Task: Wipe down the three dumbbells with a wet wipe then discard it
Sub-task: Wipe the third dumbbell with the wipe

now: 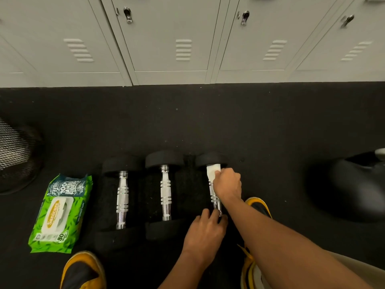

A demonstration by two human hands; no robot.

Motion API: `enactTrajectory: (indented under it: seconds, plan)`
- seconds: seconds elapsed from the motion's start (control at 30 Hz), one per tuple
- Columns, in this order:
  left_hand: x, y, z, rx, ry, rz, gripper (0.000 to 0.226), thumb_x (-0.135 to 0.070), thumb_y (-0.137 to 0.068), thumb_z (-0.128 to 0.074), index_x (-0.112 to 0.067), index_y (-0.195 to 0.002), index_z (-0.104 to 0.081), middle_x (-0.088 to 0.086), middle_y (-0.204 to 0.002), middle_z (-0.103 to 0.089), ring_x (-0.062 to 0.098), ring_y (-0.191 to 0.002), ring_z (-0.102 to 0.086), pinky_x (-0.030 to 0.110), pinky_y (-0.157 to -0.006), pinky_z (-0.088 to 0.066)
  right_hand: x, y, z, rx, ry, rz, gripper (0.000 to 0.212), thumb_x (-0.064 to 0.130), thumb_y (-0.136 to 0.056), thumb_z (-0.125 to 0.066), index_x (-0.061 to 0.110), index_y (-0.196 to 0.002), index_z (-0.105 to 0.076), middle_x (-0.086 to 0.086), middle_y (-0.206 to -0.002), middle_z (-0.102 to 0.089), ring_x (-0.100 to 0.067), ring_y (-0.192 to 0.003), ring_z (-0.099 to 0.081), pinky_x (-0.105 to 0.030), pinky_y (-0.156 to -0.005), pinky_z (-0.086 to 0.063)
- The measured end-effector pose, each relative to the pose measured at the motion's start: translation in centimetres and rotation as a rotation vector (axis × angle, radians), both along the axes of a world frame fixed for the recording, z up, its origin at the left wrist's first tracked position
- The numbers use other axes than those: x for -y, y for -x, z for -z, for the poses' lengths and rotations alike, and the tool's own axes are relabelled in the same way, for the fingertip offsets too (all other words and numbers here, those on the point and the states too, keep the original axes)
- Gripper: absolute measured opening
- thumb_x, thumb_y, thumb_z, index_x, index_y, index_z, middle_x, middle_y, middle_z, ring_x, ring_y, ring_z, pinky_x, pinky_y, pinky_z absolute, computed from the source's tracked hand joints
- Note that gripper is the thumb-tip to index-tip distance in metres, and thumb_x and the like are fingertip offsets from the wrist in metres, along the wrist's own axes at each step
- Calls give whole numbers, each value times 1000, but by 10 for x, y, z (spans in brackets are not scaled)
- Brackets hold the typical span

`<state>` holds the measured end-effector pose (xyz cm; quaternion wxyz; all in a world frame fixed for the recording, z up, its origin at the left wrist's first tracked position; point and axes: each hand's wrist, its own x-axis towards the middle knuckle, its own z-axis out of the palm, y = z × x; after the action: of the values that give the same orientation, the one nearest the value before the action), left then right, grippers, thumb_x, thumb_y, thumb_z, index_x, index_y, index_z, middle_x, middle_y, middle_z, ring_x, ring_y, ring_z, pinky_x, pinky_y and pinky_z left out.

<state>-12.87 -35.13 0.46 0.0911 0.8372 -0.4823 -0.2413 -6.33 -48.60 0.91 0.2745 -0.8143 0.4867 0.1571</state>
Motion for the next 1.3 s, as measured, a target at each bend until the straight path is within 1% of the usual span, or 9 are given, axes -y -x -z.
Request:
enactTrajectory:
  seconds: [0.2,0.33,0.43,0.57,0.67,0.83,1.0,1.17,1.3]
  plan:
    - [4,-2,-4,-33,-17,-27,51,-21,-66,-84,-19,-113,-64,3,-98,-61,22,-80,-57,31,-55,-52,11,7,-4,-19,196,-106,33,32,-104,-41,11,-117,-63,-8,-107,-65,-20,-94,-61,-29,-68,-43]
    - [7,-4,-11,-71,-20,-78,41,-15,-90,-62,-16,-130,-51,9,-126,-50,27,-105,-50,36,-73,-52,1,10,0,-40,303,-306,30,30,-102,-46,12,-120,-60,-8,-111,-64,-24,-104,-54,-35,-83,-47]
    - [8,-5,-15,-85,-59,-78,39,-13,-95,-56,-14,-133,-47,9,-136,-41,27,-113,-43,38,-80,-52,-9,10,12,-54,237,-321,32,30,-101,-47,10,-123,-60,-9,-114,-62,-23,-103,-55,-29,-76,-44]
    - [5,-3,-13,-81,-41,-113,44,-12,-94,-57,-15,-135,-44,9,-132,-42,27,-115,-42,38,-79,-53,-3,12,17,-4,131,-138,36,31,-102,-43,6,-115,-65,-11,-108,-65,-21,-95,-64,-27,-67,-44]
    - [4,-2,-10,-59,-10,-134,45,-10,-90,-62,-16,-132,-47,7,-123,-47,26,-112,-46,37,-73,-54,10,14,8,70,95,15,35,27,-104,-41,4,-110,-66,-15,-107,-66,-26,-96,-64,-32,-72,-48]
    - [3,-2,-10,-89,-9,-148,54,-8,-89,-62,-18,-138,-40,6,-128,-43,24,-115,-42,36,-78,-53,-2,1,-5,19,-77,-104,32,19,-104,-41,1,-125,-57,-18,-120,-61,-27,-108,-61,-32,-77,-47]
    - [-3,2,-8,-89,-3,-183,59,-7,-90,-61,-18,-141,-35,6,-130,-41,24,-116,-41,35,-80,-54,-8,-13,1,6,-191,-32,39,14,-99,-52,1,-135,-49,-20,-134,-51,-31,-119,-55,-36,-91,-48]
    - [-9,1,-6,-85,-27,-219,65,-7,-86,-65,-20,-141,-33,6,-127,-40,23,-116,-41,33,-78,-55,-7,-8,12,53,-230,-46,39,27,-104,-43,2,-131,-53,-17,-124,-60,-17,-91,-51,-26,-71,-38]
    - [-16,-1,-9,-86,-37,-229,65,-7,-89,-63,-21,-143,-29,5,-131,-36,22,-120,-38,34,-84,-53,-8,1,17,65,-263,-69,38,27,-102,-47,3,-130,-56,-15,-120,-63,-14,-88,-51,-20,-63,-37]
